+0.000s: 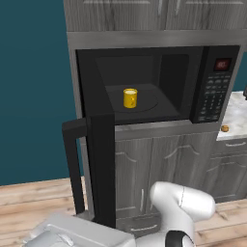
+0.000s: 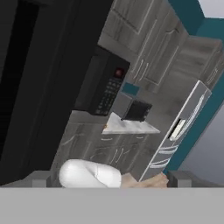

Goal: Pick the mug from the counter and place it inside the microwave. Then close the microwave.

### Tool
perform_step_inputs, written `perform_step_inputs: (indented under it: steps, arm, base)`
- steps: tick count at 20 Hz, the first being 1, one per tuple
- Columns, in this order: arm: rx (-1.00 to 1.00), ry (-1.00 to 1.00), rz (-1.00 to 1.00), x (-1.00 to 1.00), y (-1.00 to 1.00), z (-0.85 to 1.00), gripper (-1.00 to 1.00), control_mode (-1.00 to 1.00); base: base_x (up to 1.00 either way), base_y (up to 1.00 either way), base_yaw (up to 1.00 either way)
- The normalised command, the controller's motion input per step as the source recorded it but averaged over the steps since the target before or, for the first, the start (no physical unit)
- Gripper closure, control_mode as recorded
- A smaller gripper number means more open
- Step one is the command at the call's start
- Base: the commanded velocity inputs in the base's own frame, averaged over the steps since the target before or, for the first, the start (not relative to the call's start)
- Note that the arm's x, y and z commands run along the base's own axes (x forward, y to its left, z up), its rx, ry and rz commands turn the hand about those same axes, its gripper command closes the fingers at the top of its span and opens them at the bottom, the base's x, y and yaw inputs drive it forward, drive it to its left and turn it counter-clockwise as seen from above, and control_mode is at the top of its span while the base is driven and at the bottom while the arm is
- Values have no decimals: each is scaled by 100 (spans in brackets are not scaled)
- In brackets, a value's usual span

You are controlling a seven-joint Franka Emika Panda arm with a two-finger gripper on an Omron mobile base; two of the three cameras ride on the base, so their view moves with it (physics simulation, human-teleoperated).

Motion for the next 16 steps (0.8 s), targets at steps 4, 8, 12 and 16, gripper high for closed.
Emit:
perform_step_inputs:
  steps: [4,8,12,16]
  arm:
    - [-3,14,-1,27,11,-20,-100,-100]
    - [-6,8,-2,26,11,-19,-100,-100]
    - [-6,0,-1,11,24,-3,-100,-100]
    - [-4,-3,0,0,41,0,-100,-100]
  base:
    - [0,0,0]
    - [0,0,0]
    - [0,0,0]
    - [0,0,0]
